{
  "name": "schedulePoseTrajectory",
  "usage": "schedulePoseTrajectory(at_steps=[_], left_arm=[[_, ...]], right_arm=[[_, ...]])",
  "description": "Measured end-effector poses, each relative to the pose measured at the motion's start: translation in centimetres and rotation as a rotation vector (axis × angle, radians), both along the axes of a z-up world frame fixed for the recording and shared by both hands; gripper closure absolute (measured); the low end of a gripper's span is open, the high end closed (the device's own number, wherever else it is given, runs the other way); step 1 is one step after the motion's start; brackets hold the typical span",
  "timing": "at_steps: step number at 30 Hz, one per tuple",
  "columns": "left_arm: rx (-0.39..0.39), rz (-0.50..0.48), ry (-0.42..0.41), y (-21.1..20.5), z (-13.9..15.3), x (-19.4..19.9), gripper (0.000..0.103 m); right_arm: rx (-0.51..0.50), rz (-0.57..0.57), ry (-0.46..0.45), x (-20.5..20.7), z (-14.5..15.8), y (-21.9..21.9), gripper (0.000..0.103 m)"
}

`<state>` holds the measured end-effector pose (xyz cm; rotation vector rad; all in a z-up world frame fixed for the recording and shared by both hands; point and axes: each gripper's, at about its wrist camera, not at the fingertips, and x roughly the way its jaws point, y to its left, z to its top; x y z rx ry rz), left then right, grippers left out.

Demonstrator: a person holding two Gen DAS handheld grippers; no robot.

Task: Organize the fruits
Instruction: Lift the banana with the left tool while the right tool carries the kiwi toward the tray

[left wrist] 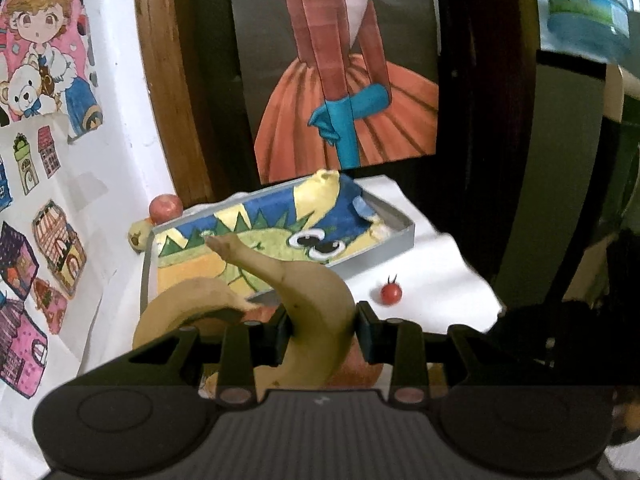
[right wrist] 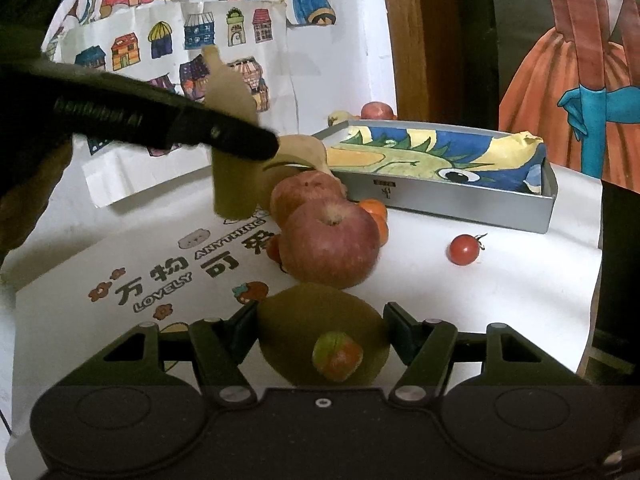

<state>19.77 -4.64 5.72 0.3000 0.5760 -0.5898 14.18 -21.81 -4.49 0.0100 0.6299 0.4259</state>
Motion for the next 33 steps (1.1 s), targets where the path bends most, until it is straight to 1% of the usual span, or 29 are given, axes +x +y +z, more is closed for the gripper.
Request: schedulePoseTrajectory(at_steps=[2,5,19,26,33], left_arm=[[-0.017,0.003,-0.008,0.0,0.3,0.2,0.066],[-0.029,0.009,-0.008,-0.1,0.5,0.3,0.066],[-0.057,0.015,-0.009,-0.3,0.8,0.9,0.066],[-0.109,0.040,-0.019,-0.5,1.2,2.6,0.066],[-0.162,0.082,-0.033,-0.7,1.7,6.1,0.066]], right_arm=[[-0.008,0.005,-0.005,-0.1,0.0,0.1,0.035],[0.005,-0.001,-0.004,-0.2,0.0,-0.2,0.035],[0.029,0.003,-0.034,-0.2,0.9,-0.5,0.036],[0.023,-0.007,-0.098,0.5,3.3,-1.6,0.036],[-0.013,-0.018,-0.178,3.6,5.6,-2.5,0.036]])
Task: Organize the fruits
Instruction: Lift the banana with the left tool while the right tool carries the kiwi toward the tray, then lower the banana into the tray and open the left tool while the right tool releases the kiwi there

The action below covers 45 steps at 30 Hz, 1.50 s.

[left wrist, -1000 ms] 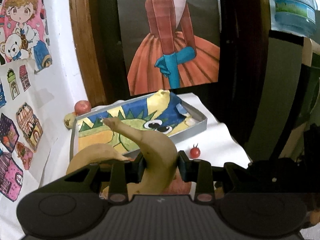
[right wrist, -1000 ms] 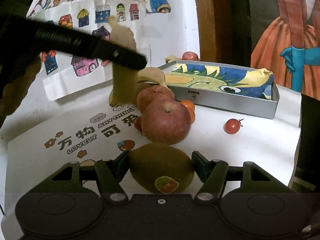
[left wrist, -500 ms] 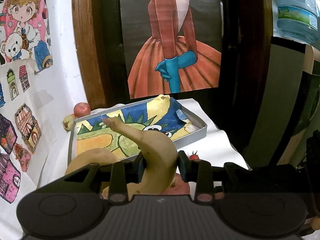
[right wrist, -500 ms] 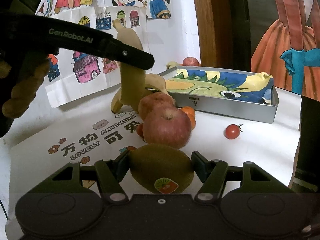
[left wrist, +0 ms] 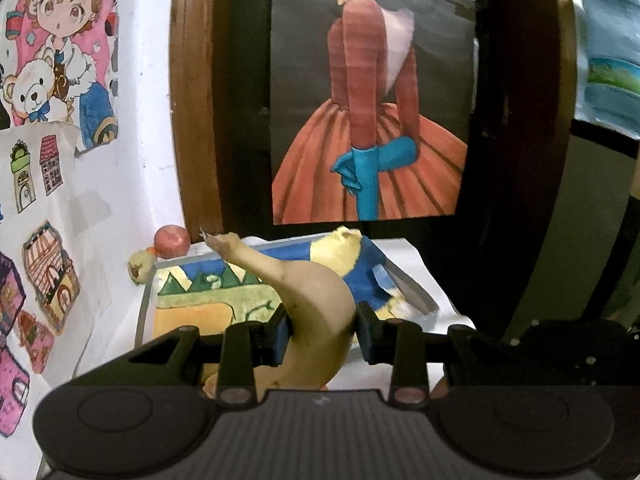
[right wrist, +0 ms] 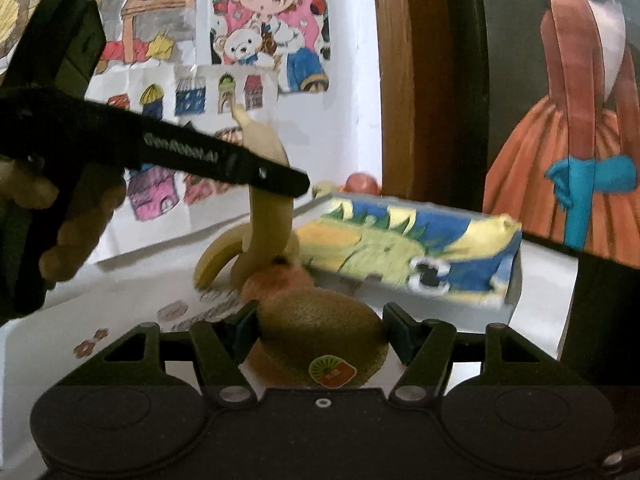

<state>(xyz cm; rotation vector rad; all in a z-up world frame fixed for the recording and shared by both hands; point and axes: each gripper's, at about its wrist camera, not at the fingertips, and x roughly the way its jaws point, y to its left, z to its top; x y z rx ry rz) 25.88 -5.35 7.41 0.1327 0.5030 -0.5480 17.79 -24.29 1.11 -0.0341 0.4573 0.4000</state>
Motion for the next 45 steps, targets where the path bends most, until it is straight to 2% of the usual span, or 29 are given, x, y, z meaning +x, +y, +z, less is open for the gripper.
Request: schedulePoseTrajectory(at_steps=[4,7,15,26,36,39,41,42,45], left_arm=[[-0.039,0.036,0.004,0.1,-0.7,2.1,0.066],[-0.082,0.046,-0.034,0.2,-1.3,3.2,0.066],[-0.131,0.059,-0.050,-0.6,-2.5,5.6,0.066],[-0.179,0.072,0.032,-0.7,-4.3,10.8,0.066],[-0.167,0.071,0.109,-1.6,-7.1,13.9,0.066],[-0.156,0.074,0.119,-1.8,-7.6,14.4,0.068],[-0.152,0.073,0.125,-1.9,-7.9,14.6,0.075],[-0.156,0.068,0.128,-2.0,-8.0,14.8,0.088],[-0.148,0.068,0.140,-2.2,-8.2,15.2,0.088]], right_arm=[[-0.005,-0.005,-0.030,2.7,0.8,-0.3,0.036],[-0.012,-0.015,-0.048,5.0,1.0,-0.3,0.036],[-0.009,-0.046,-0.039,10.9,-0.1,-0.1,0.036],[-0.018,-0.060,0.020,16.1,-2.3,0.3,0.036],[-0.035,-0.090,0.094,17.4,-4.9,-1.2,0.036],[-0.039,-0.091,0.107,17.6,-5.4,-1.3,0.036],[-0.041,-0.090,0.113,17.7,-5.7,-1.3,0.036],[-0.043,-0.090,0.115,17.7,-5.8,-1.3,0.036],[-0.046,-0.090,0.124,17.9,-6.1,-1.4,0.036]])
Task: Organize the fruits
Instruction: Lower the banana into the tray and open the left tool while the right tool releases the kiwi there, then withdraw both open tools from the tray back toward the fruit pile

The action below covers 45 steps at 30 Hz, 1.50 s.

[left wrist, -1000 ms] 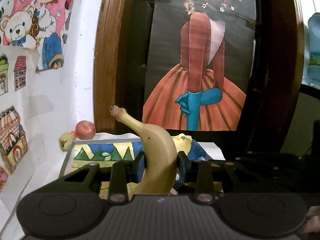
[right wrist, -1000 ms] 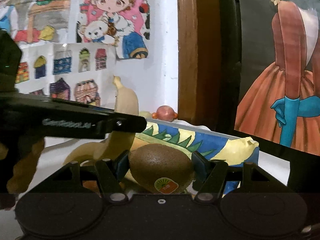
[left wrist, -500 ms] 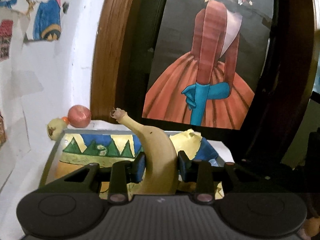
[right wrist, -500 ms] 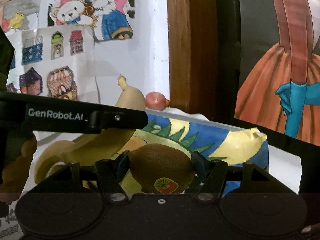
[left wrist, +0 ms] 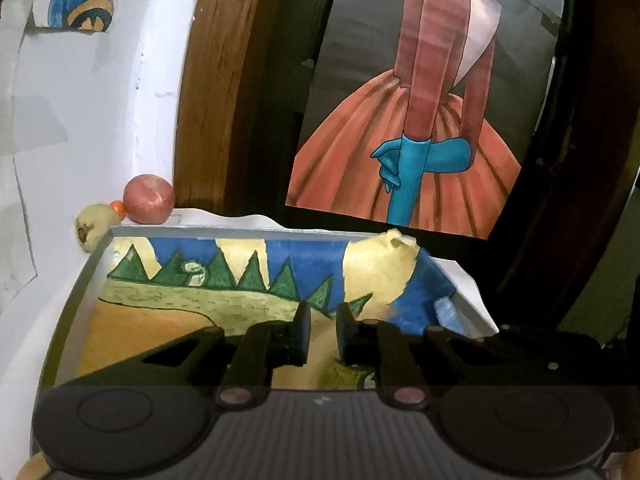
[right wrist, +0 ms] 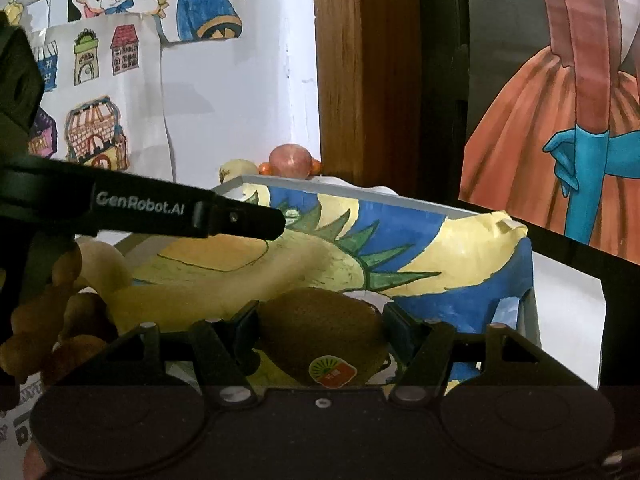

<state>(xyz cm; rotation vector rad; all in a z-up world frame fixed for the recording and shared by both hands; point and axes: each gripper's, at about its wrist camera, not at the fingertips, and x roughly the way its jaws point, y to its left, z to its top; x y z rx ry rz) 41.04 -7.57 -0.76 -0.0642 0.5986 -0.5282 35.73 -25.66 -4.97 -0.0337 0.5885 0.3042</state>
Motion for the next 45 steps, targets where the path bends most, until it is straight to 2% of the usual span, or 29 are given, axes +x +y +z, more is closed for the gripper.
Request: schedulePoseTrajectory(at_steps=[6,7,8,10,11,13,15,16,19,24,26,32,39,45], left_arm=[[0.020,0.019,0.016,0.1,-0.6,0.1,0.084],[0.026,0.026,0.015,0.1,-0.6,0.0,0.074],[0.029,0.032,0.012,0.2,-0.6,-0.1,0.071],[0.026,0.042,0.001,0.4,-0.4,-0.4,0.054],[0.024,0.047,-0.003,0.5,-0.3,-0.5,0.051],[0.014,0.062,-0.018,0.8,0.1,-0.9,0.037],[0.002,0.076,-0.033,1.2,0.6,-1.3,0.029],[-0.006,0.086,-0.041,1.4,0.9,-1.6,0.021],[-0.025,0.118,-0.079,2.0,1.6,-2.8,0.009],[-0.038,0.157,-0.123,3.1,3.0,-5.0,0.001],[-0.034,0.174,-0.153,3.4,3.7,-6.3,0.000],[0.024,0.220,-0.244,4.1,5.5,-10.2,0.000],[0.028,0.240,-0.321,4.7,7.2,-15.3,0.000],[0.032,0.254,-0.371,5.2,7.6,-19.8,0.000]], right_arm=[[-0.003,0.002,0.001,0.1,-0.1,0.1,0.035],[-0.007,0.001,-0.001,0.1,-0.1,0.1,0.035],[-0.012,0.000,-0.009,0.0,-0.1,0.2,0.035],[-0.009,-0.002,-0.038,-0.4,0.3,0.1,0.034],[-0.004,-0.002,-0.046,-0.5,0.5,0.1,0.032],[-0.001,-0.007,-0.063,-0.7,1.1,0.0,0.026],[-0.007,-0.015,-0.081,-1.1,1.6,-0.1,0.023],[-0.004,-0.019,-0.087,-1.3,1.8,-0.1,0.021],[0.011,-0.028,-0.108,-2.3,2.5,-0.4,0.015],[0.016,-0.047,-0.160,-4.6,3.7,-0.4,0.005],[0.024,-0.057,-0.193,-5.8,4.4,-0.5,0.001],[0.016,-0.065,-0.266,-9.7,6.6,-0.2,0.001],[0.015,-0.069,-0.307,-14.4,8.6,0.3,0.001],[0.000,-0.073,-0.318,-17.9,9.2,1.4,0.001]])
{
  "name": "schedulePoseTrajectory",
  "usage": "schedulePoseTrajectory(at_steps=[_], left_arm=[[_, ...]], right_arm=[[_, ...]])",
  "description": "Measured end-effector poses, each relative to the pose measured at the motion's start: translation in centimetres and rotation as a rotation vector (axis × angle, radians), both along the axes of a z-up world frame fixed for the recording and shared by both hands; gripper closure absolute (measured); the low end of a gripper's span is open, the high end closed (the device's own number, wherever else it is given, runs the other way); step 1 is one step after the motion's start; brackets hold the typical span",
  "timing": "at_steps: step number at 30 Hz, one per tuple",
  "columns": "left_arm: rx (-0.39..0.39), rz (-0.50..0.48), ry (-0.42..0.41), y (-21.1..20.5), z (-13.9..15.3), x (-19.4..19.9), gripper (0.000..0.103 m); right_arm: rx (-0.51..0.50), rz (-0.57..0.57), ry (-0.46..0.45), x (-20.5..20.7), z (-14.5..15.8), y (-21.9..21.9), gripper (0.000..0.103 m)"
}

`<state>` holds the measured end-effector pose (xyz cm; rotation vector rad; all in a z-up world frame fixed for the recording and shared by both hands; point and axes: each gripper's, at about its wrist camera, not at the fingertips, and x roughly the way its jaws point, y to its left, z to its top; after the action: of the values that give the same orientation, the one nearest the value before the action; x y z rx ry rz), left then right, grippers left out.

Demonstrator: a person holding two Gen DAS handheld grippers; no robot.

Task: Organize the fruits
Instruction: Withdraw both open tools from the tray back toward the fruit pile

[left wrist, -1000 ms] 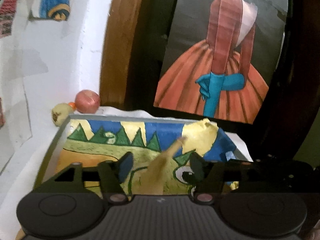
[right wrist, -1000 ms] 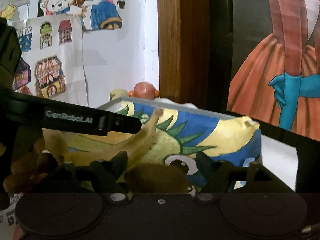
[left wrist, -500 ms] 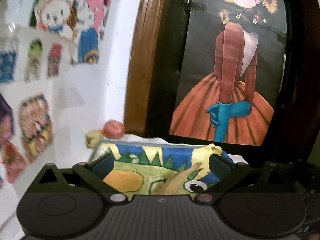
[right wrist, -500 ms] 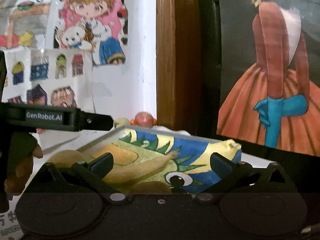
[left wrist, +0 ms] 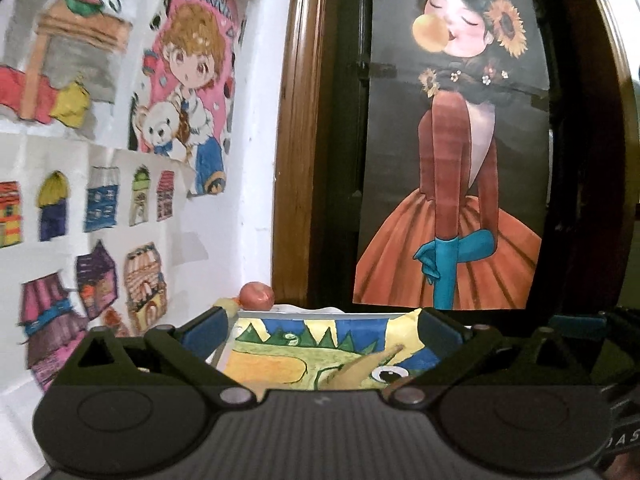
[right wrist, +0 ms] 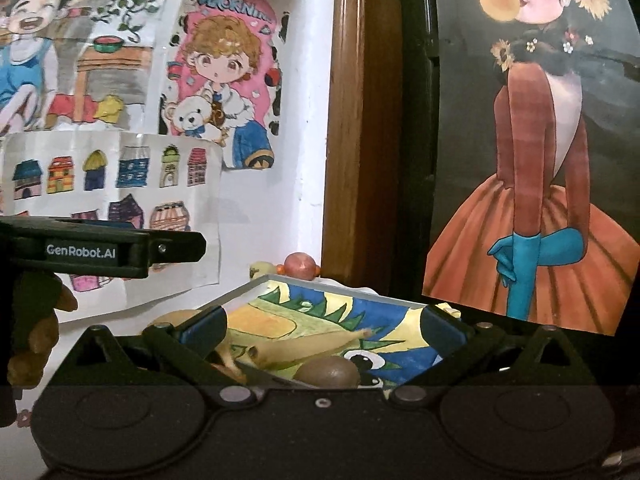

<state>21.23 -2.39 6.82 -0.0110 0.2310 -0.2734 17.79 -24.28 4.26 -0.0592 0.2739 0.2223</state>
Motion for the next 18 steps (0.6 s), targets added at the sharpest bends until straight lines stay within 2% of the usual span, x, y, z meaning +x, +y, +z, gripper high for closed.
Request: schedulePoseTrajectory(at_steps=[5,13,18], left_arm=[[0.029,0.038,-0.019,0.7,-0.3,-3.6,0.000],[0.060,0.067,0.003,2.4,-1.5,-9.1,0.000],[0.039,0.064,0.045,3.5,-2.6,-11.5,0.000]], right_arm=[[0.024,-0.008,0.010,-3.5,0.1,0.4,0.001],[0.026,0.009,0.018,-10.0,-0.2,0.8,0.001],[0.045,0.014,0.086,-12.6,-1.0,0.9,0.001]])
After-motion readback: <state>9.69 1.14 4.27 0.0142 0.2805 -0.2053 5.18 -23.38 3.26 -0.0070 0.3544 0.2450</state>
